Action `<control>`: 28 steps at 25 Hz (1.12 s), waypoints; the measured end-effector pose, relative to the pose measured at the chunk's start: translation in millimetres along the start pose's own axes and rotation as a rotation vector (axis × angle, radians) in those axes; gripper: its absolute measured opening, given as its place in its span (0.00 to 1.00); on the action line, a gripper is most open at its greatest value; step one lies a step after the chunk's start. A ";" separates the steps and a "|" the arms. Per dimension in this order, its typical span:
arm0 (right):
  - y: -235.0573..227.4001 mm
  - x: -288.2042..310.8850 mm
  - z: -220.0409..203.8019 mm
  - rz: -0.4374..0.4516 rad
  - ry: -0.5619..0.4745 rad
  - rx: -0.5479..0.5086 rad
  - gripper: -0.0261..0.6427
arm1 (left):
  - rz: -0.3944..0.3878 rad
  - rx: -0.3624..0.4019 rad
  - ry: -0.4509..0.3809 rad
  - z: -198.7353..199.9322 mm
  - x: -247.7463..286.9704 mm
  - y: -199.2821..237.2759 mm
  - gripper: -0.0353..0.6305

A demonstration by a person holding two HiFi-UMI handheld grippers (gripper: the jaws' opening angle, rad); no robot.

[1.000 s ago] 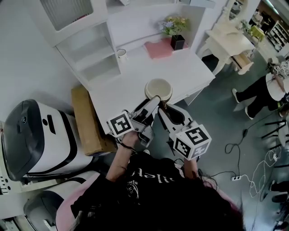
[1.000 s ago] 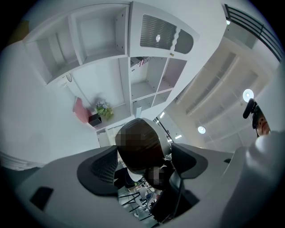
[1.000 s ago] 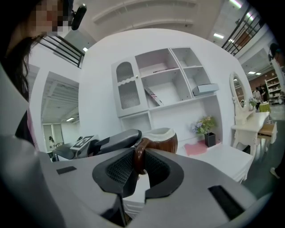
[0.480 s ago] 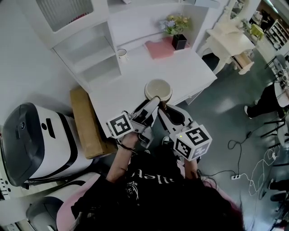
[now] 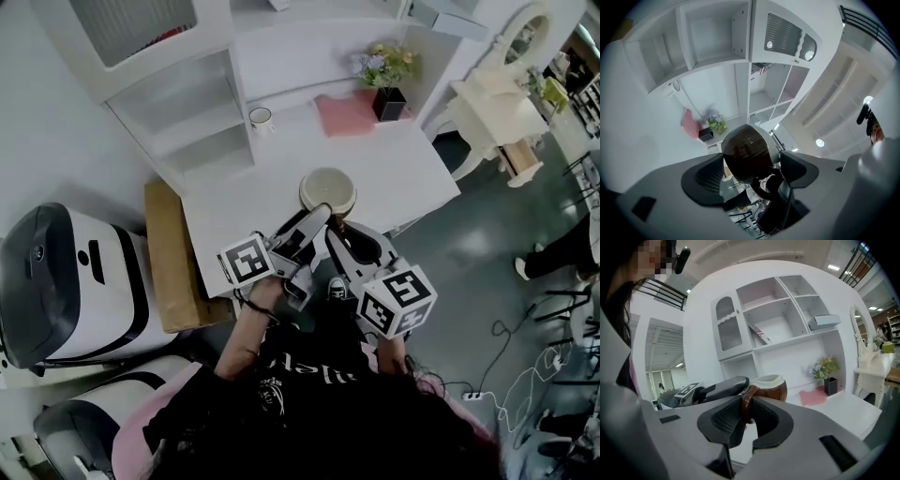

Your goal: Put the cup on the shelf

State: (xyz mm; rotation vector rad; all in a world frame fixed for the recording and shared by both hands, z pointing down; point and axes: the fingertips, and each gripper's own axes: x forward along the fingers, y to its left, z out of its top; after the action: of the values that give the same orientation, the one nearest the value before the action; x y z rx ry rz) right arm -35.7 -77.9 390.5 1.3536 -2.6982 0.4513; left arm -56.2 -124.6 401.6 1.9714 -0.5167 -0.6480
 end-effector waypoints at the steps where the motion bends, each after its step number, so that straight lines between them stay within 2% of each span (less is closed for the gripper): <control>1: -6.4 4.0 2.6 0.009 0.000 -0.002 0.17 | 0.005 0.009 -0.006 3.7 6.3 2.7 0.63; 4: -31.6 11.5 15.0 0.037 0.006 -0.014 0.17 | 0.013 0.015 -0.033 11.3 32.7 7.8 0.63; 8: -87.3 23.6 41.5 0.082 0.013 -0.027 0.17 | 0.016 0.001 -0.082 22.9 91.6 17.2 0.63; 15: -148.6 40.3 76.1 0.162 0.012 -0.056 0.17 | 0.059 0.050 -0.140 43.8 156.1 26.6 0.63; 20: -178.2 48.2 97.9 0.221 0.004 -0.093 0.17 | 0.064 0.069 -0.195 56.3 189.3 24.8 0.63; 28: -205.0 63.3 139.8 0.314 -0.049 -0.153 0.17 | 0.073 0.146 -0.250 87.6 226.6 12.4 0.63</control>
State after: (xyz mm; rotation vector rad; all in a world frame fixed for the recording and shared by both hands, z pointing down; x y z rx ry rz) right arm 96.5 -284.2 316.0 0.9187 -2.9258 0.2291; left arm 61.6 -323.9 326.7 2.0072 -0.8046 -0.8366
